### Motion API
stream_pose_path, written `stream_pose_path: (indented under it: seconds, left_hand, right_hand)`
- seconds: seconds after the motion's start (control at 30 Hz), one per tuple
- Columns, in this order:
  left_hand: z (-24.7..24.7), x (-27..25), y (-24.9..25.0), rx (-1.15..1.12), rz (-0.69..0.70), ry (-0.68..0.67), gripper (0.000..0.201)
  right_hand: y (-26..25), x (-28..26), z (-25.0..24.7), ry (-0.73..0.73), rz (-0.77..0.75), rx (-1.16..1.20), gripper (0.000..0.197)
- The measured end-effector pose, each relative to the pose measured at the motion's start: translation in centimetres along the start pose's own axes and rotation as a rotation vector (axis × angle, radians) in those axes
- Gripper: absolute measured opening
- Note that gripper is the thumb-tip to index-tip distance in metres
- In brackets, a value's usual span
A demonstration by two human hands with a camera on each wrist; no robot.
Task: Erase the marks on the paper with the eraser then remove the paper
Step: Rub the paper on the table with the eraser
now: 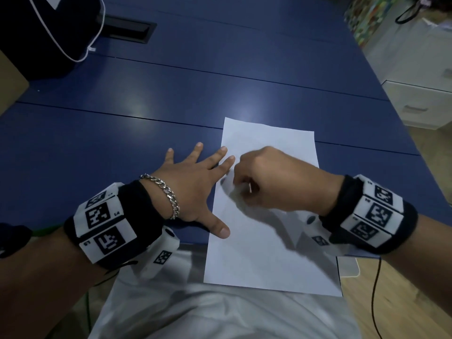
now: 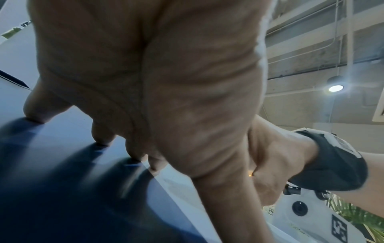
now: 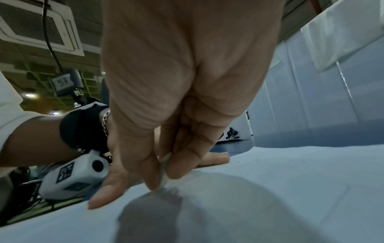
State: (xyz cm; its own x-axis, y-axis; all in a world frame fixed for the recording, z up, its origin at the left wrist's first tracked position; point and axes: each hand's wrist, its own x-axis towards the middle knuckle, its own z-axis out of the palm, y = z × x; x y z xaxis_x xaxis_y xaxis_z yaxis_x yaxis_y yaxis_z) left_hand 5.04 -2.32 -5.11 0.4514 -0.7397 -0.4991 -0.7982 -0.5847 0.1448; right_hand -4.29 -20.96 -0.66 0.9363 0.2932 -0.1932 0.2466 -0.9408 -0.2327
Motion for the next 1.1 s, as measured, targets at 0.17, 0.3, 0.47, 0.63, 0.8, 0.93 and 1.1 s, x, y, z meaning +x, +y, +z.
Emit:
stream_pose_path:
  seconds: [0.17, 0.3, 0.47, 0.63, 0.8, 0.93, 1.1]
  left_hand:
    - [-0.1, -0.1, 0.2, 0.013, -0.006, -0.020, 0.152]
    - [-0.1, 0.0, 0.2, 0.009, -0.006, -0.022, 0.153]
    - [-0.1, -0.1, 0.3, 0.003, -0.012, -0.019, 0.152]
    - [-0.1, -0.1, 0.3, 0.008, -0.011, -0.023, 0.152]
    - [-0.1, -0.1, 0.3, 0.002, -0.009, -0.024, 0.153]
    - [-0.1, -0.1, 0.3, -0.001, -0.005, -0.018, 0.153]
    - [-0.1, -0.1, 0.2, -0.009, -0.010, -0.024, 0.154]
  right_hand:
    - [0.3, 0.5, -0.5, -0.096, 0.009, 0.005, 0.008]
    - [1.0, 1.0, -0.7, 0.018, 0.060, -0.053, 0.006]
    - [-1.6, -0.7, 0.0, -0.152, -0.091, -0.029, 0.005]
    - [0.6, 0.5, -0.9, -0.033, 0.013, -0.048, 0.007]
    - [-2.0, -1.2, 0.4, -0.115, -0.105, 0.000, 0.004]
    - [-1.0, -0.1, -0.5, -0.151, -0.080, -0.018, 0.004]
    - [-0.9, -0.4, 0.0, -0.032, -0.043, -0.022, 0.003]
